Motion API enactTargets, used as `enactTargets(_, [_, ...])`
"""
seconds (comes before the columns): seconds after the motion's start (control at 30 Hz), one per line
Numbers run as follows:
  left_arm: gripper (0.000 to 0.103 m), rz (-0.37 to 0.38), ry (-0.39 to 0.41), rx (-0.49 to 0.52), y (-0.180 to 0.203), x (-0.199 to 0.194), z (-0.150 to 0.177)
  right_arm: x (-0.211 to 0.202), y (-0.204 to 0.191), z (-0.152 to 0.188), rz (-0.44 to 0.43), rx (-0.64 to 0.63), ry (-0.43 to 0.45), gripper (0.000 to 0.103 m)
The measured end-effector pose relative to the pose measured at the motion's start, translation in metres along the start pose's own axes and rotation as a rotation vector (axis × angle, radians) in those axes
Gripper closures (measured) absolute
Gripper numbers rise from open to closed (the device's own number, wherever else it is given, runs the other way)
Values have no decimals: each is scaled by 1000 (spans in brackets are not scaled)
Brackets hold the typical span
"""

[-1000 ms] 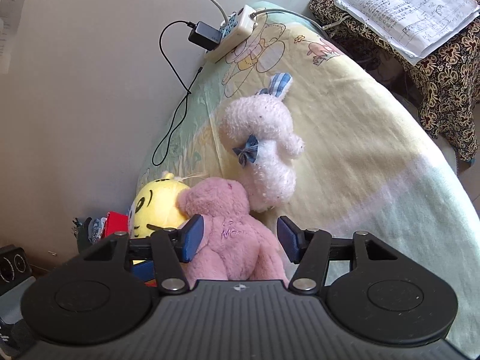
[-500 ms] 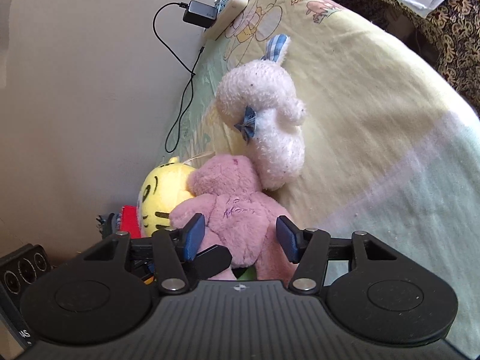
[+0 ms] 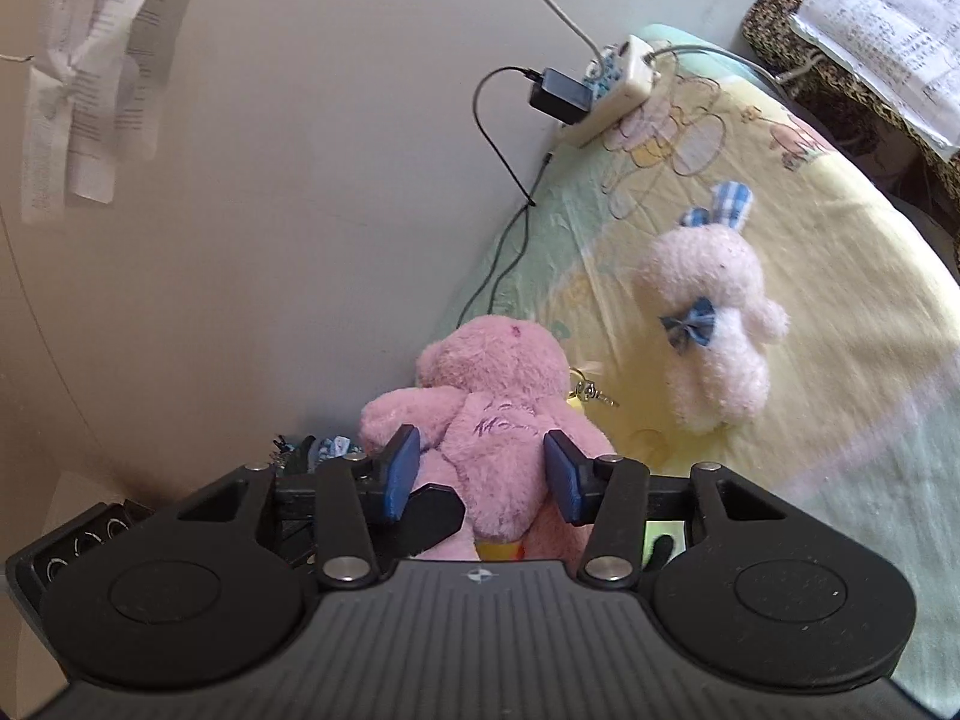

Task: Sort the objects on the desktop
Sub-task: 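Lift the pink teddy bear with the right gripper toward the red box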

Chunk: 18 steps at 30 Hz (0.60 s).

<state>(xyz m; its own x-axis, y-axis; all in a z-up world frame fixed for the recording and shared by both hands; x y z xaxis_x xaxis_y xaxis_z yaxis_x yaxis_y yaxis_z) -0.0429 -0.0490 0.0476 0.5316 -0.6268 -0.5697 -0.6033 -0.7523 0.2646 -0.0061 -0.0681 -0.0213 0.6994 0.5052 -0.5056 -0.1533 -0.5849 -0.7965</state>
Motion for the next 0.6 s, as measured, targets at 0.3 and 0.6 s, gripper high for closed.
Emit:
enactTargets(0.3, [72,-145,104,-16,-38,-77,-7,35,-76,7,-110,-110,-26,52])
enactTargets(0.6, [72,-294,146,-64,-124,-183,25,127,-173,66,-172,-202,-125,52])
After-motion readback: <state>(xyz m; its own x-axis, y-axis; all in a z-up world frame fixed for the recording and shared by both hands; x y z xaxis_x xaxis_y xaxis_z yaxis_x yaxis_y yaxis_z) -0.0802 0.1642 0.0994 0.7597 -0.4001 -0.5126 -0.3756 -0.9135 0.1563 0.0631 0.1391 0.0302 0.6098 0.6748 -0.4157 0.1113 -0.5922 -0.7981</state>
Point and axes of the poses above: each gripper's, at about its wrist camera, not at the fingertips, and x roughly the way its jaws point, y to its right, z to its underside, the point moved 8 cm from there along x, roughly the way its jaws point, and after that the axes turned 13 degrees about z, right-handed, at the moved point
